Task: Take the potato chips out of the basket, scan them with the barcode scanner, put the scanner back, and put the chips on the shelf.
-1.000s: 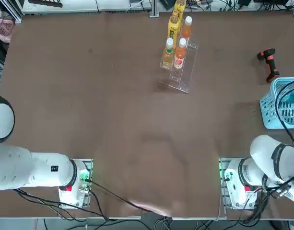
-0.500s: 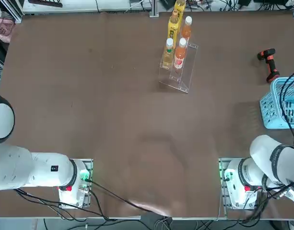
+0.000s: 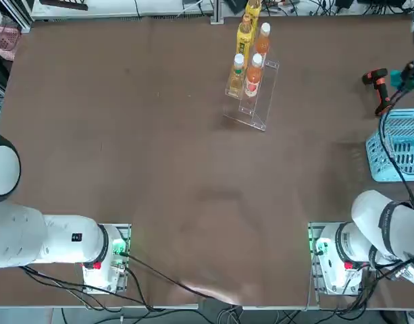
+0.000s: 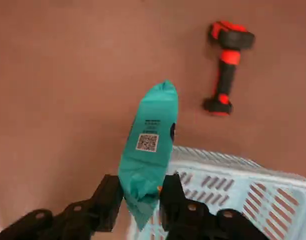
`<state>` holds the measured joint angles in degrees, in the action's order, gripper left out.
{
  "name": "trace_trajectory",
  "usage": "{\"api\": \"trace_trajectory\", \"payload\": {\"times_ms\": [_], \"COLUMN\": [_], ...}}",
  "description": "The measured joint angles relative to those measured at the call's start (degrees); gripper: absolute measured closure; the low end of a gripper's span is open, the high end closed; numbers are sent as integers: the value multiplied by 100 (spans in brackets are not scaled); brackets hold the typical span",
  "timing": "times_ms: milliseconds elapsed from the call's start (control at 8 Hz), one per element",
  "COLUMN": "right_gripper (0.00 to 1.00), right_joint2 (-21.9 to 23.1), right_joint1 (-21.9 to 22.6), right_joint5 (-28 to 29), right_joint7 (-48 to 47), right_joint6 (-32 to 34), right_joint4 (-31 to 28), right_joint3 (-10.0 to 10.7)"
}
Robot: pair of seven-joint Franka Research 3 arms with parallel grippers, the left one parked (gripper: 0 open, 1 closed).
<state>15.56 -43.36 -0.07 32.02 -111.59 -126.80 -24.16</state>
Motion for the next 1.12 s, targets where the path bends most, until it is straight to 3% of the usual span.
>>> {"api": "trace_trajectory", "payload": {"times_ms": [125, 500, 750, 1125], "right_gripper": [59, 59, 59, 57], "right_joint2": [-108, -855, -1430, -2127], "right_joint1": [3, 0, 65, 319], "right_joint5": [169, 329, 332, 332], "right_joint7": [-232, -814, -1120, -1443], "right_joint6": [-140, -1013, -1595, -2175], "right_joint4": [-3, -15, -17, -39], "right_joint3": [-294, -840, -979, -990]}}
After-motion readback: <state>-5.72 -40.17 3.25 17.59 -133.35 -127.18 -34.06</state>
